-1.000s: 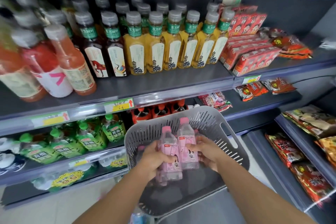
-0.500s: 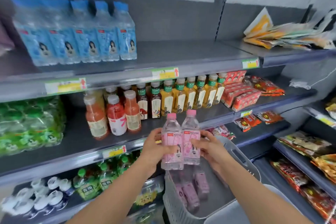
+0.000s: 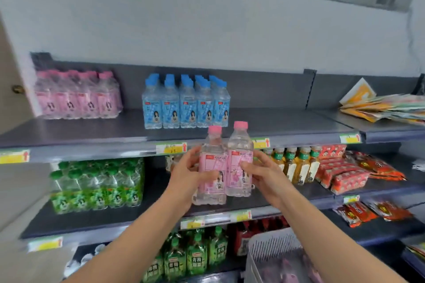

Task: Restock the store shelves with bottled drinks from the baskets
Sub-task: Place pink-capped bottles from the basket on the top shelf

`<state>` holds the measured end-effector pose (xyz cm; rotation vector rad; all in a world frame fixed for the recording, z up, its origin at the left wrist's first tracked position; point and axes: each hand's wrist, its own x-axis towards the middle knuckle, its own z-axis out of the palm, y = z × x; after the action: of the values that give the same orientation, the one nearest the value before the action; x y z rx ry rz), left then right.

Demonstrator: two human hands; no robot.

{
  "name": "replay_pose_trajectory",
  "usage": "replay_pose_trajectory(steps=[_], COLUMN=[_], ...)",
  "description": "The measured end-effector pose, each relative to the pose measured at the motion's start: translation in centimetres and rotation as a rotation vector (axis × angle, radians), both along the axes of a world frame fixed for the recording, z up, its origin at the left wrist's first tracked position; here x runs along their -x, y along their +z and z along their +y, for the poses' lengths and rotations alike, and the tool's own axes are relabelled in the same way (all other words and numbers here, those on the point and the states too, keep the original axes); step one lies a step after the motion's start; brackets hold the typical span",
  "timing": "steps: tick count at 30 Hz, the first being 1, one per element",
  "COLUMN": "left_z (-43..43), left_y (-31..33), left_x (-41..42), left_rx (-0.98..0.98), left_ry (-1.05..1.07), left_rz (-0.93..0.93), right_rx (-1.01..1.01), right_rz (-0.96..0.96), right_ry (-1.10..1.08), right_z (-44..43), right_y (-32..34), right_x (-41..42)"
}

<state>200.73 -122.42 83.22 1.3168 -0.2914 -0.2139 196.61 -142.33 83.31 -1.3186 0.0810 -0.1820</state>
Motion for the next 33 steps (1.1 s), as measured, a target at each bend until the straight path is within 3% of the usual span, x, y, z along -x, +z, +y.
replay_pose_trajectory(steps=[15,24,33], left_z=[18.9,31.6,41.1], left_y=[6.9,9.3,9.9], left_x=[-5.5,-13.6,-18.8], left_rx=[0.024,0.014,0.070], left_ry=[0.342,0.385,0.421], left_rz=[-0.147,-0.177,-0.190], right_rx=[0.077,0.076,0.243], right_rz=[-0.201,-0.232,-0.167], right_ry=[0.178,0.184,0.213], right_z=[19.2,31.8,42.4], right_y=[7.5,9.2,7.8], right_x=[-11.3,-21.3,-30.0])
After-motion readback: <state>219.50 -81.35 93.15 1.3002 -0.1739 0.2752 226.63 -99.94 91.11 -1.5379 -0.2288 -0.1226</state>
